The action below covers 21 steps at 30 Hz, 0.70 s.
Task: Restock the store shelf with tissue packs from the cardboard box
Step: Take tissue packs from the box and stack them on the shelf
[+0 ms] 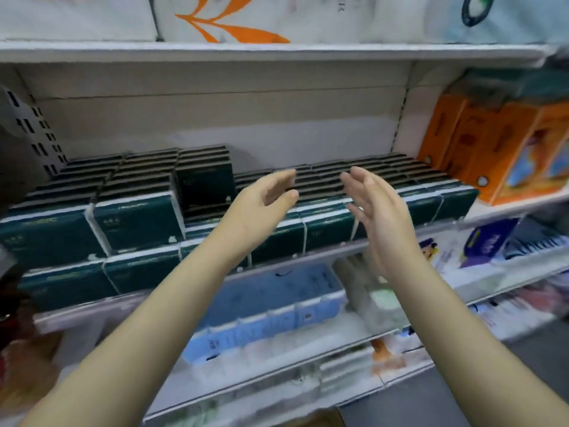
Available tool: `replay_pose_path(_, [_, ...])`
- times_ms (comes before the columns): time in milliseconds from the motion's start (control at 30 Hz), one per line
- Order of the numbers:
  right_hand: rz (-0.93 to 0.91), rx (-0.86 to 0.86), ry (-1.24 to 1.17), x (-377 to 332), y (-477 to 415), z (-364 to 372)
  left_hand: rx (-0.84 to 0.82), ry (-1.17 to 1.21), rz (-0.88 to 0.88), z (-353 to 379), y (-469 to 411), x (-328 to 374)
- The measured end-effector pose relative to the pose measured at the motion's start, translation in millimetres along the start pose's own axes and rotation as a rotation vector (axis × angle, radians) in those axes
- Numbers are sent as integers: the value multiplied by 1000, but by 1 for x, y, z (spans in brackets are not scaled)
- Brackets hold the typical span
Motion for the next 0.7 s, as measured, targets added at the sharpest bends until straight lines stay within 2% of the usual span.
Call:
replay_pose_path(133, [54, 45, 4, 27, 35, -41, -89, 67, -42, 51, 13, -17])
replay_pose_path(333, [264, 136, -44, 112, 96, -77, -249, 147, -234, 117, 43, -80])
replay_pose_path(500, [429, 159, 26, 193, 163, -90, -358, 178, -410, 161, 84, -161])
replay_pose_path(700, [734, 211, 135, 312, 245, -96, -442, 248, -700, 205, 147, -279])
Point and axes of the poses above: each hand's wrist, its own y-axis away from the middle knuckle, its own z-axis out of the palm, x = y × z, the point moved 2 cm from there along -y, towards the middle knuckle, and after that the axes turned 9 degrees about -x, right-handed, at the moved point
